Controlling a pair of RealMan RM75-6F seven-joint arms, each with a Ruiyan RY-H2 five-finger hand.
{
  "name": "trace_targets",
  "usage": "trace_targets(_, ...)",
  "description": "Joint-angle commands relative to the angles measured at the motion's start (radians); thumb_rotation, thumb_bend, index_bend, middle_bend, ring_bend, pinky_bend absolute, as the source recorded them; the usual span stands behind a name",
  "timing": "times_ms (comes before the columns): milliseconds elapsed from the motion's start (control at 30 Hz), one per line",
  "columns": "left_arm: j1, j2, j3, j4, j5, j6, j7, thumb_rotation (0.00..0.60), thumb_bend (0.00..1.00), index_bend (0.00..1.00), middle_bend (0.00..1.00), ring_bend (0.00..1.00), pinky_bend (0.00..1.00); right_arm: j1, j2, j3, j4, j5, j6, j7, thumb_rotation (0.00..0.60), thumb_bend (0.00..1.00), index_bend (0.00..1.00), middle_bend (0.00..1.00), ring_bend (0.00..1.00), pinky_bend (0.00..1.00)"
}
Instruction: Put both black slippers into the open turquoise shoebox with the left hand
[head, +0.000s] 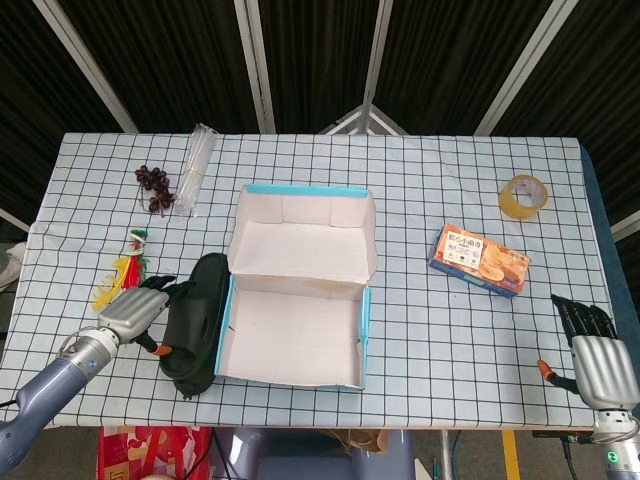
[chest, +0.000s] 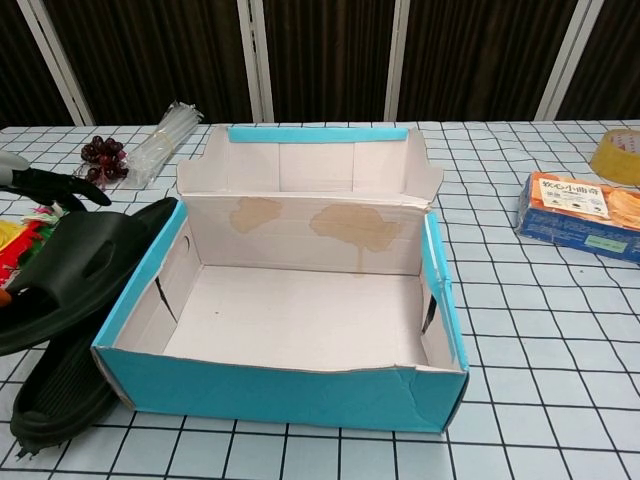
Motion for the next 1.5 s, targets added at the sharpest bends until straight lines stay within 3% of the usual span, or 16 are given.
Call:
trace_targets(33,-0.006,-0.016,0.007,0.001,-0.017,0.021,0.031,0.6,0.05,0.02,0.17,0.0,0.03,0.001,0.002,0.001,-0.002,0.003,-0.003,0.003,0.6,0.24,0.06,0.13,0.13,0.09)
trace_targets(400,-0.02,-0.05,0.018,-0.011,-0.063,0.072,0.112,0.6,0.15,0.02,0.18,0.0,0.03,0.002,0.006,0.001,-0.005,0.014,-0.013,0.005,0.6,0.24,0.08,0.13,0.13,0.09)
trace_targets(667,-0.015,-0.058,0.02,-0.024,-0.055,0.113,0.14,0.6,0.15,0.03,0.19,0.0,0.03,0.003,0.008,-0.001,-0.009,0.011,-0.014,0.007,0.6,0.24,0.08,0.13,0.13,0.09)
trace_targets(900,-0.012,-0.062,0.024,-0.036,-0.043,0.13,0.157,0.6,0.25,0.03,0.22,0.0,0.03,-0.002,0.01,-0.004,-0.016,0.003,-0.005,0.007,0.6,0.24,0.08,0.13,0.13,0.09)
trace_targets(1167,-0.023,-0.085,0.026,-0.025,-0.069,0.13,0.183,0.6,0.27,0.04,0.22,0.0,0.03,0.001,0.012,-0.001,-0.016,0.019,-0.016,0.009,0.6,0.24,0.08,0.13,0.13,0.09)
trace_targets(1333,-0.023,-0.092,0.025,-0.026,-0.07,0.143,0.192,0.6,0.39,0.08,0.27,0.0,0.03,0.001,0.012,-0.002,-0.018,0.018,-0.017,0.006,0.6,0.24,0.08,0.13,0.13,0.09)
trace_targets(1500,-0.014,-0.098,0.017,-0.031,-0.06,0.186,0.204,0.6,0.58,0.2,0.39,0.02,0.03,0.0,0.012,-0.003,-0.022,0.015,-0.013,0.0,0.6,0.24,0.08,0.13,0.13,0.09)
